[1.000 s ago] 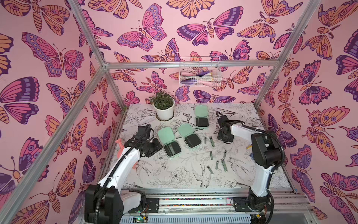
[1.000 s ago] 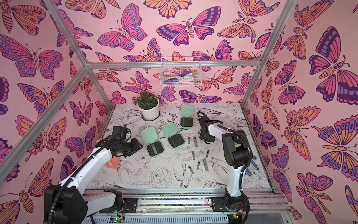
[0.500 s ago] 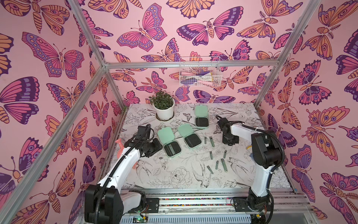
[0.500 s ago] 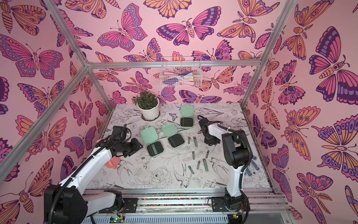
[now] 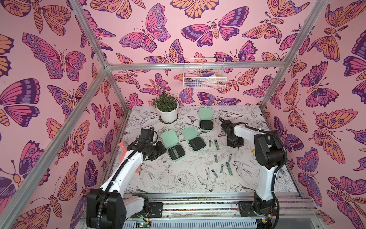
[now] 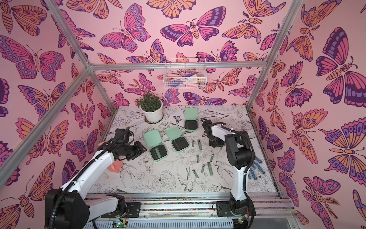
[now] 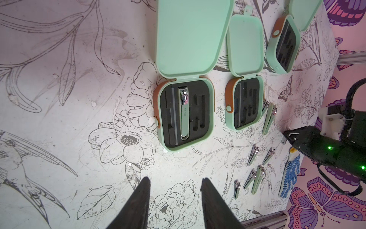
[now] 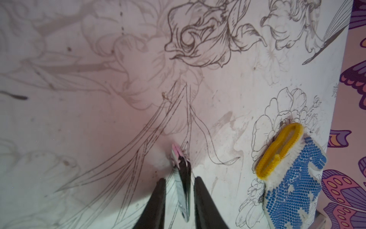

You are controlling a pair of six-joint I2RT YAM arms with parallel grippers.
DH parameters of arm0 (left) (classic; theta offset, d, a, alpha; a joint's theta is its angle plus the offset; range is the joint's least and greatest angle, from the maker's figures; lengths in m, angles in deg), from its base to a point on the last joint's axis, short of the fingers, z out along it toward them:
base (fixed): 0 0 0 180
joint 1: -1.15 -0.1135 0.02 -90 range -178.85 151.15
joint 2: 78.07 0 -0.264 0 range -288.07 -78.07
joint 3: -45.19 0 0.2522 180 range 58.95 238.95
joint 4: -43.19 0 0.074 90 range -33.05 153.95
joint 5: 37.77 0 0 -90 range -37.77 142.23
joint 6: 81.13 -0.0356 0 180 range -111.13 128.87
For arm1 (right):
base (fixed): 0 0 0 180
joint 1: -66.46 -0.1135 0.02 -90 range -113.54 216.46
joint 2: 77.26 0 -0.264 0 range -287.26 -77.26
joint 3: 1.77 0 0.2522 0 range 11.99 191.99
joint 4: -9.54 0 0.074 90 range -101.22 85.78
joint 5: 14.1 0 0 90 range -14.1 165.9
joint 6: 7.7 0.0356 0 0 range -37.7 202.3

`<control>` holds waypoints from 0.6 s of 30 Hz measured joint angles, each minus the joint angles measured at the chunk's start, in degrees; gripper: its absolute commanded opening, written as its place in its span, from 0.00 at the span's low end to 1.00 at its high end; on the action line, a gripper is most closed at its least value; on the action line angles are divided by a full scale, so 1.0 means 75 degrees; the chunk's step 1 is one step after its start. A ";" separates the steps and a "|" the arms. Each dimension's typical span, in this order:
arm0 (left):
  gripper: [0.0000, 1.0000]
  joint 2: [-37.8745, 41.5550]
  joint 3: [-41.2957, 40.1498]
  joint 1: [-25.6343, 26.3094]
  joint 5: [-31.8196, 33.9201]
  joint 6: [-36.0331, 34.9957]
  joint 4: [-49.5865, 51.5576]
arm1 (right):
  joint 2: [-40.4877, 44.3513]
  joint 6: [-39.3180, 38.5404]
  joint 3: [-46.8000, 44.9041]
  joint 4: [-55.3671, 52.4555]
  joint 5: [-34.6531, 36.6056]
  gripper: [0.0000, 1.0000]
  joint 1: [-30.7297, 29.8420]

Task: Organize nail clipper sets
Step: Adjust the nail clipper at the center of the board.

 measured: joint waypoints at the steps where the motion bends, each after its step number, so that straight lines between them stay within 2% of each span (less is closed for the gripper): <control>1: 0.45 0.0000 0.0000 0.0000 0.0000 0.0000 -0.0003 | 0.0003 0.0000 0.0000 0.0000 -0.0012 0.28 0.0000; 7: 0.45 0.0000 0.0000 0.0000 -0.0003 0.0000 -0.0026 | 0.0003 0.0003 0.0009 0.0012 -0.0117 0.21 0.0000; 18: 0.45 0.0000 0.0000 0.0000 -0.0003 -0.0003 -0.0029 | 0.0003 0.0003 0.0119 -0.0152 -0.0134 0.27 -0.0047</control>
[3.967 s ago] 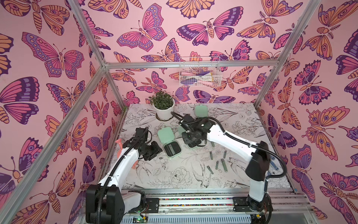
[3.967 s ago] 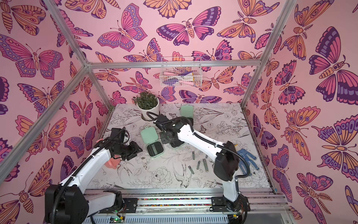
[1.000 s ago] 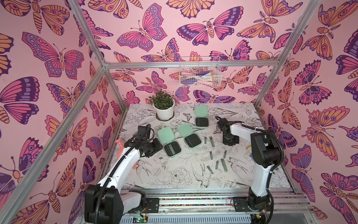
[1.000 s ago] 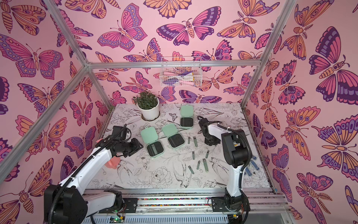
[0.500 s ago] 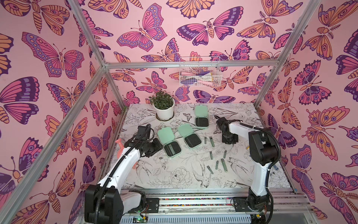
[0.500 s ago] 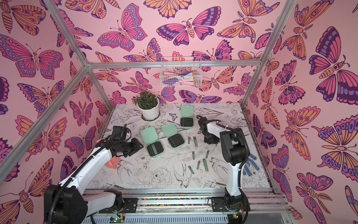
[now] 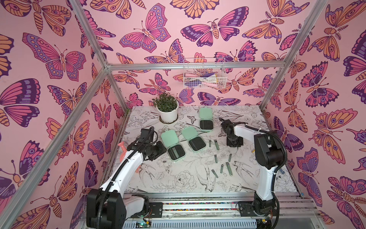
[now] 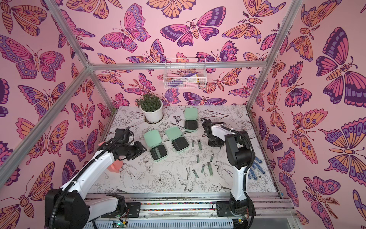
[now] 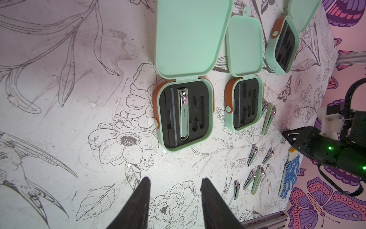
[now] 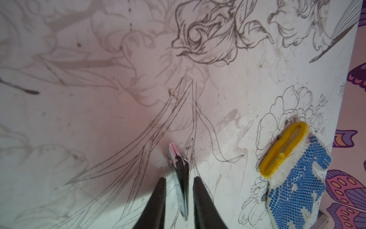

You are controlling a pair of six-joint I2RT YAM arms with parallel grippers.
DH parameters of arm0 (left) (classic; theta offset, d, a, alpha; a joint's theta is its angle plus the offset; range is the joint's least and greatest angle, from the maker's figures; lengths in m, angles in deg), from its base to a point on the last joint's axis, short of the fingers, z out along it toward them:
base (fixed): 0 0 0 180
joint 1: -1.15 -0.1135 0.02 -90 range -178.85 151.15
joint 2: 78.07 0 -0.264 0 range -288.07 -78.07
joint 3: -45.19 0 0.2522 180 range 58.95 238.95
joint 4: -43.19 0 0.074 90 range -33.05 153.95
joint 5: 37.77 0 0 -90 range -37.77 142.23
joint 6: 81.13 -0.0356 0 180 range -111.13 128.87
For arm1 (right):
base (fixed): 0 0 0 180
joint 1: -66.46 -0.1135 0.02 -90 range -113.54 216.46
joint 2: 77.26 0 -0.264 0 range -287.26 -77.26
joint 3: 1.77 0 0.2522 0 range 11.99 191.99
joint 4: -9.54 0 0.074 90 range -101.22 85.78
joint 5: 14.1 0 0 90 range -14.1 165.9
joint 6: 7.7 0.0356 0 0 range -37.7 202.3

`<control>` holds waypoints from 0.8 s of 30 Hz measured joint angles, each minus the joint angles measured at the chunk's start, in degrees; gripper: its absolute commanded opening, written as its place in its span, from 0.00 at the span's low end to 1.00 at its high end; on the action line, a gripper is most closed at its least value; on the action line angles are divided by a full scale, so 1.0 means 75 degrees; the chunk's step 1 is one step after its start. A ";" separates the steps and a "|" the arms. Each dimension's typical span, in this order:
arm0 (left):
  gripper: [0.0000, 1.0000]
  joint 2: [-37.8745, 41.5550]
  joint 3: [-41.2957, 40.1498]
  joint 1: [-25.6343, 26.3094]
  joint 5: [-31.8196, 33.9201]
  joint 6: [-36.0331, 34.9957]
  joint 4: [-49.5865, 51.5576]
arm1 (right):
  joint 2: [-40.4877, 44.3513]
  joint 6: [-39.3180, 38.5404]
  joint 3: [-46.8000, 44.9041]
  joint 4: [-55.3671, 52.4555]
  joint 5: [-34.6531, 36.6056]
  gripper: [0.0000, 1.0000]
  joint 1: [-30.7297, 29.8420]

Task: Organize nail clipper sets
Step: Adjust the nail clipper at the center of the board, then move the nail clipper to the center of the board.

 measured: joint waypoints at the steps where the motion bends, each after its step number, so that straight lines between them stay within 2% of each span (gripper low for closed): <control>1: 0.45 0.0000 0.0000 0.0000 0.0000 0.0003 0.0000 | 0.0000 0.0000 0.0020 -0.0017 0.0003 0.27 -0.0023; 11: 0.45 0.0000 0.0000 0.0000 0.0000 0.0000 -0.0006 | 0.0082 -0.0003 0.0143 -0.0082 -0.0073 0.19 -0.0146; 24: 0.44 -0.0032 0.0000 0.0000 -0.0006 0.0003 -0.0119 | 0.0079 -0.0012 0.0332 -0.0143 -0.0085 0.18 -0.0146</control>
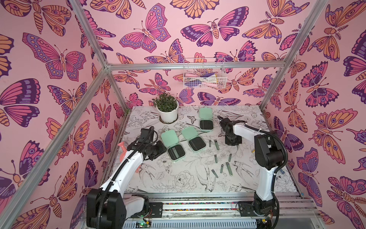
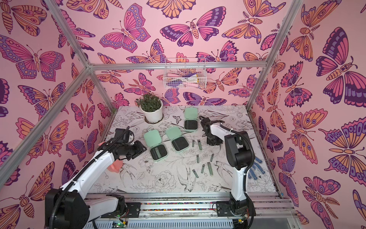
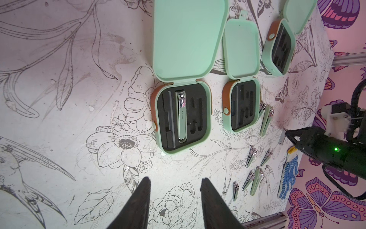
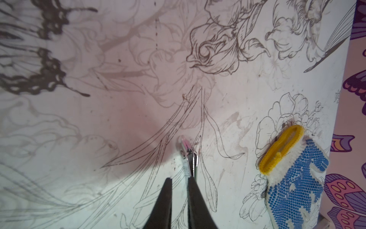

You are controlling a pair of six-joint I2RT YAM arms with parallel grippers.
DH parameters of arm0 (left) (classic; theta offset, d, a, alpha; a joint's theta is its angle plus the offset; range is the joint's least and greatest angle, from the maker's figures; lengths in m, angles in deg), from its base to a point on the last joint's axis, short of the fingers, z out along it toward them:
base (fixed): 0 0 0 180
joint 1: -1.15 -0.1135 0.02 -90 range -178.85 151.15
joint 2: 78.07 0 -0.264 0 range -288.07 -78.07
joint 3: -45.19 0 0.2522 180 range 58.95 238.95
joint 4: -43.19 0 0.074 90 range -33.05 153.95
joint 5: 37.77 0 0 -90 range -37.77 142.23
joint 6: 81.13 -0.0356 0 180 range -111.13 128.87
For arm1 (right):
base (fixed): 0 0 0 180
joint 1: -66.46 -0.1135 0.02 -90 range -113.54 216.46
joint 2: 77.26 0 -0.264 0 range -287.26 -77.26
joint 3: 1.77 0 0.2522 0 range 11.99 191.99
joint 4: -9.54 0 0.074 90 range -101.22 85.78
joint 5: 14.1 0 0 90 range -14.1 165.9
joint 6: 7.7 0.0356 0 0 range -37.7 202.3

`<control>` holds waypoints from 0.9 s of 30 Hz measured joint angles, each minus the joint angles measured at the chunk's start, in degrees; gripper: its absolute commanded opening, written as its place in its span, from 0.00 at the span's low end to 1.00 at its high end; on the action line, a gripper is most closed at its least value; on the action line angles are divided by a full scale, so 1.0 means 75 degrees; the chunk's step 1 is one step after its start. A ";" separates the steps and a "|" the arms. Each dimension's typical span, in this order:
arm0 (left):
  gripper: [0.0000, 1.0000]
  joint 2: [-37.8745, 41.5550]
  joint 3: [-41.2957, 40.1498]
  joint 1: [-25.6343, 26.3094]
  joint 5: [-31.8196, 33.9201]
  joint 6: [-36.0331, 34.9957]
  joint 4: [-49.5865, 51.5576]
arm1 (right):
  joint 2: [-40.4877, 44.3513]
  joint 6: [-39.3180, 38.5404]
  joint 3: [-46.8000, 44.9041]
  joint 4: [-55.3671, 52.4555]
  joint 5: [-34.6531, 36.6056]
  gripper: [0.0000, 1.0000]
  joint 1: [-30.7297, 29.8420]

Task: Organize nail clipper sets
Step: Move the nail clipper to the center of the board.

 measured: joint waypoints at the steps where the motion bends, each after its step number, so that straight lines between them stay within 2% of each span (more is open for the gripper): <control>1: 0.44 -0.0023 0.0000 0.0000 0.0000 -0.0003 -0.0003 | 0.0000 -0.0006 0.0023 -0.0003 0.0003 0.18 0.0000; 19: 0.44 -0.0073 0.0000 0.0000 -0.0029 0.0000 -0.0017 | -0.0003 -0.0050 -0.0233 0.0251 -0.0268 0.17 0.0259; 27: 0.43 -0.0073 0.0000 0.0000 -0.0032 0.0000 -0.0017 | 0.0020 -0.0073 -0.0309 0.0388 -0.0353 0.11 0.0373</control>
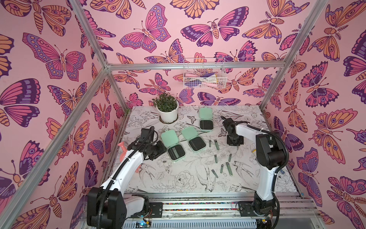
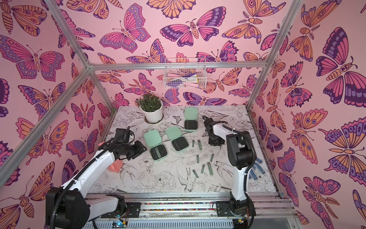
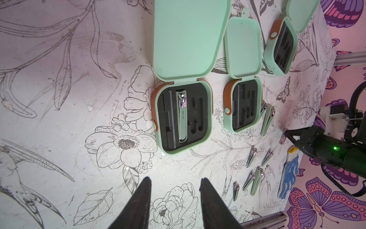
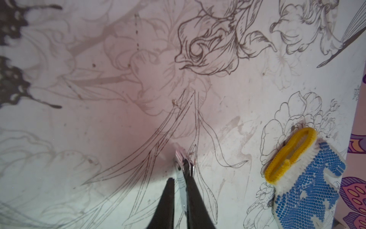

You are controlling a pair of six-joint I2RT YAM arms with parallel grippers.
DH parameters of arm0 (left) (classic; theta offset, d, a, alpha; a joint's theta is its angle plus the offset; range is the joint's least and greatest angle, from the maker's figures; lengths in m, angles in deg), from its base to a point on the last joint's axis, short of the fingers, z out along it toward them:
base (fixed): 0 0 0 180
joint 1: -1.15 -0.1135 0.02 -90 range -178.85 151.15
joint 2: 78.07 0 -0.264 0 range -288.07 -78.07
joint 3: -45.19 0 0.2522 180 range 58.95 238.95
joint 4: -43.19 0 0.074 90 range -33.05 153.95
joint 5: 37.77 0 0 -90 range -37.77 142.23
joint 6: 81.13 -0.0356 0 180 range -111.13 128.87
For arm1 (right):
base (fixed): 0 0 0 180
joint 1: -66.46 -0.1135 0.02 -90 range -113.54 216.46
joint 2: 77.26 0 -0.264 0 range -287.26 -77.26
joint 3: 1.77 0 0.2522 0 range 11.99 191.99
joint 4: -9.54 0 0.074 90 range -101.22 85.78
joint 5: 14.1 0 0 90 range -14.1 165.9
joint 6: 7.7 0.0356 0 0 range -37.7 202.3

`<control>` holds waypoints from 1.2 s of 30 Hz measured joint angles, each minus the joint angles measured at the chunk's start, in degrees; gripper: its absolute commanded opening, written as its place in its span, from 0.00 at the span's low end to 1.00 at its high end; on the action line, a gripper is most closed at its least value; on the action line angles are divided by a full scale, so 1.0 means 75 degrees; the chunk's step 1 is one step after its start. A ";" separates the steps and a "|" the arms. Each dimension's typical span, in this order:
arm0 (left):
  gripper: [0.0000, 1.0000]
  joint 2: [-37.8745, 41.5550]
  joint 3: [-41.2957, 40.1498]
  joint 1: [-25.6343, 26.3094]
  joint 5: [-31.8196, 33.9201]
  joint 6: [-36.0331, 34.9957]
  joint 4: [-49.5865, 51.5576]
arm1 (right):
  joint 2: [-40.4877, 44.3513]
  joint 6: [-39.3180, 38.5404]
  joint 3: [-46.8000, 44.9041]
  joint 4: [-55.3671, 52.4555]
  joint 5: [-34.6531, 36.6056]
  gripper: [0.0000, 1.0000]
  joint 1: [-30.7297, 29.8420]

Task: Organize nail clipper sets
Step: Move the nail clipper to the center of the board.

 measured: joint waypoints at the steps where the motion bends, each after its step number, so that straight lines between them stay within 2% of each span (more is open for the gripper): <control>1: 0.43 0.0000 0.0000 0.0000 0.0000 -0.0003 0.0000 | 0.0006 0.0000 0.0000 0.0003 0.0000 0.11 0.0009; 15: 0.43 -0.0015 0.0000 0.0000 -0.0017 0.0000 -0.0017 | 0.0035 0.0041 -0.0026 0.0087 -0.0009 0.05 -0.0038; 36: 0.41 -0.0058 -0.0029 0.0000 -0.0137 0.0000 -0.0210 | -0.1005 0.0414 0.1323 -0.0717 0.0845 0.01 -0.1189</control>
